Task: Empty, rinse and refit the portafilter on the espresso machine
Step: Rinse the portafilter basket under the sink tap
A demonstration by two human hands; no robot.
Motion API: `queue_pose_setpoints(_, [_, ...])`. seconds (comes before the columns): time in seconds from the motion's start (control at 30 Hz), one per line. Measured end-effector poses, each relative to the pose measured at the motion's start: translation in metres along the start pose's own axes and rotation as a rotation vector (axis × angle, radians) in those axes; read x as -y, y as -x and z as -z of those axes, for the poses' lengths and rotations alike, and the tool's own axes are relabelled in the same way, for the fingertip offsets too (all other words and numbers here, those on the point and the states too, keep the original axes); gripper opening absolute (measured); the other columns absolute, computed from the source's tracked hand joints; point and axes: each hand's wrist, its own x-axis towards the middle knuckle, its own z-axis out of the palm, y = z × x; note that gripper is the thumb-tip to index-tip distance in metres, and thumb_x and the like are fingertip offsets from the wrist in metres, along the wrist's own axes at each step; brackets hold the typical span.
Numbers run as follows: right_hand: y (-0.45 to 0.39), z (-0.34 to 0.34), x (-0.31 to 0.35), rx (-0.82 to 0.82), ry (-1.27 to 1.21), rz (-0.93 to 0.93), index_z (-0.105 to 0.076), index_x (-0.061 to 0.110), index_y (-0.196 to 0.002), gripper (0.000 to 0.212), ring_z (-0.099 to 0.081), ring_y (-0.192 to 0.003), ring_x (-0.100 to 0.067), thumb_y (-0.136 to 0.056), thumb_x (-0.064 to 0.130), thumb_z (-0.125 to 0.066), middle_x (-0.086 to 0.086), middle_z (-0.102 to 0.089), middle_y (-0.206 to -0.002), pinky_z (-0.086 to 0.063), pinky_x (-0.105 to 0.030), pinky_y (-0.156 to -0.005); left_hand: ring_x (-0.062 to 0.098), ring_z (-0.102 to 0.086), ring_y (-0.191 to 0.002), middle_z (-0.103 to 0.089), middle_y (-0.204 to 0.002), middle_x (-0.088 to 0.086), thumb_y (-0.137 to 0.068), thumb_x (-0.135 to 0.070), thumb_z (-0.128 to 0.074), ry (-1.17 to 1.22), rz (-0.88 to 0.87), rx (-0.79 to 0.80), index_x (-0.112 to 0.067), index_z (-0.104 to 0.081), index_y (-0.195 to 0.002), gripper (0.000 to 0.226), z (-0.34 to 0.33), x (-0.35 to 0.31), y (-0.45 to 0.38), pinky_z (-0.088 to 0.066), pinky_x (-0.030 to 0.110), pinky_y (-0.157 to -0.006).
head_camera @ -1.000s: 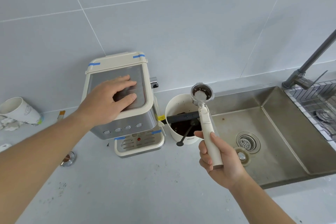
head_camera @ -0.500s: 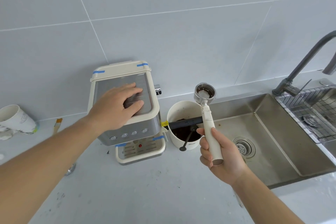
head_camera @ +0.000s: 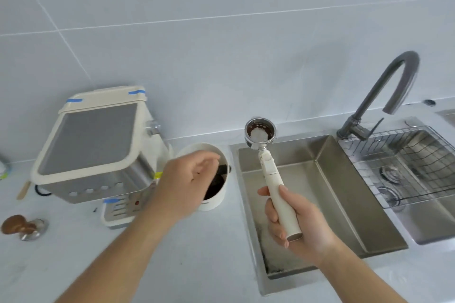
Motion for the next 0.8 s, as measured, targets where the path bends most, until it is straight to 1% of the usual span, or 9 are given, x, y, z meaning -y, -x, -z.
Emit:
queue_pose_setpoints(0.07, [0.013, 0.027, 0.013, 0.017, 0.014, -0.005, -0.06, 0.001, -0.112, 0.04, -0.041, -0.035, -0.017, -0.088, 0.033, -0.057, -0.009, -0.049, -0.063, -0.035, -0.021, -0.033, -0.005, -0.068, -0.085, -0.074, -0.086, -0.02, -0.089, -0.032, -0.063, 0.106, 0.069, 0.056, -0.036, -0.072, -0.087, 0.01, -0.045, -0.012, -0.001, -0.048, 0.012, -0.077])
queue_pose_setpoints(0.13, [0.025, 0.054, 0.024, 0.017, 0.03, -0.002, -0.059, -0.001, -0.113, 0.042, -0.04, -0.034, -0.018, -0.088, 0.033, -0.058, -0.011, -0.049, -0.063, -0.035, -0.021, -0.033, 0.0, -0.07, -0.083, -0.075, -0.084, -0.019, -0.081, -0.044, -0.061, 0.206, 0.139, 0.095, -0.037, -0.074, -0.084, 0.015, -0.087, -0.027, -0.003, -0.052, 0.024, -0.081])
queue_pose_setpoints(0.23, [0.038, 0.082, 0.036, 0.013, 0.041, 0.015, -0.056, -0.004, -0.114, 0.049, -0.04, -0.034, -0.02, -0.085, 0.035, -0.057, -0.013, -0.049, -0.063, -0.036, -0.022, -0.033, 0.001, -0.069, -0.082, -0.075, -0.083, -0.016, -0.087, -0.043, -0.06, 0.25, 0.221, 0.149, -0.028, -0.075, -0.088, 0.021, -0.135, -0.045, -0.005, -0.054, 0.031, -0.083])
queue_pose_setpoints(0.33, [0.046, 0.108, 0.048, 0.014, 0.077, 0.021, -0.057, -0.004, -0.111, 0.049, -0.042, -0.034, -0.02, -0.085, 0.037, -0.055, -0.013, -0.051, -0.062, -0.037, -0.022, -0.034, 0.008, -0.069, -0.08, -0.075, -0.087, -0.003, -0.09, -0.044, -0.057, 0.281, 0.295, 0.173, -0.018, -0.073, -0.087, 0.03, -0.176, -0.066, -0.008, -0.054, 0.037, -0.086])
queue_pose_setpoints(0.43, [0.055, 0.133, 0.059, 0.023, 0.095, 0.013, -0.059, -0.003, -0.109, 0.047, -0.045, -0.035, -0.021, -0.087, 0.038, -0.054, -0.012, -0.053, -0.063, -0.037, -0.022, -0.035, 0.008, -0.068, -0.08, -0.074, -0.085, -0.004, -0.085, -0.052, -0.057, 0.399, 0.372, 0.22, -0.017, -0.074, -0.087, 0.039, -0.213, -0.085, -0.014, -0.054, 0.035, -0.082])
queue_pose_setpoints(0.5, [0.059, 0.147, 0.065, 0.019, 0.104, 0.006, -0.061, -0.004, -0.108, 0.047, -0.046, -0.035, -0.021, -0.088, 0.037, -0.053, -0.012, -0.054, -0.063, -0.037, -0.023, -0.035, 0.012, -0.066, -0.076, -0.072, -0.083, 0.0, -0.08, -0.052, -0.061, 0.485, 0.405, 0.241, -0.017, -0.075, -0.086, 0.038, -0.231, -0.096, -0.018, -0.054, 0.034, -0.075])
queue_pose_setpoints(0.57, [0.061, 0.161, 0.07, 0.009, 0.135, -0.008, -0.059, -0.008, -0.11, 0.051, -0.048, -0.037, -0.022, -0.088, 0.038, -0.054, -0.012, -0.054, -0.064, -0.038, -0.024, -0.036, 0.018, -0.059, -0.069, -0.065, -0.08, 0.008, -0.082, -0.046, -0.064, 0.502, 0.409, 0.249, -0.011, -0.072, -0.086, 0.036, -0.247, -0.106, -0.022, -0.051, 0.034, -0.069])
queue_pose_setpoints(0.67, [0.061, 0.178, 0.073, -0.008, 0.166, -0.024, -0.055, -0.011, -0.113, 0.056, -0.049, -0.04, -0.024, -0.087, 0.039, -0.055, -0.012, -0.054, -0.066, -0.04, -0.025, -0.038, 0.02, -0.053, -0.063, -0.061, -0.073, 0.005, -0.089, -0.028, -0.065, 0.499, 0.437, 0.24, -0.005, -0.066, -0.084, 0.024, -0.266, -0.114, -0.027, -0.044, 0.023, -0.058])
queue_pose_setpoints(0.8, [0.061, 0.195, 0.076, -0.005, 0.151, -0.058, -0.052, -0.012, -0.116, 0.056, -0.053, -0.043, -0.026, -0.089, 0.037, -0.055, -0.015, -0.056, -0.067, -0.046, -0.028, -0.04, 0.022, -0.045, -0.065, -0.06, -0.075, 0.01, -0.088, -0.023, -0.065, 0.517, 0.507, 0.253, 0.004, -0.065, -0.091, 0.027, -0.284, -0.115, -0.035, -0.04, 0.026, -0.055])
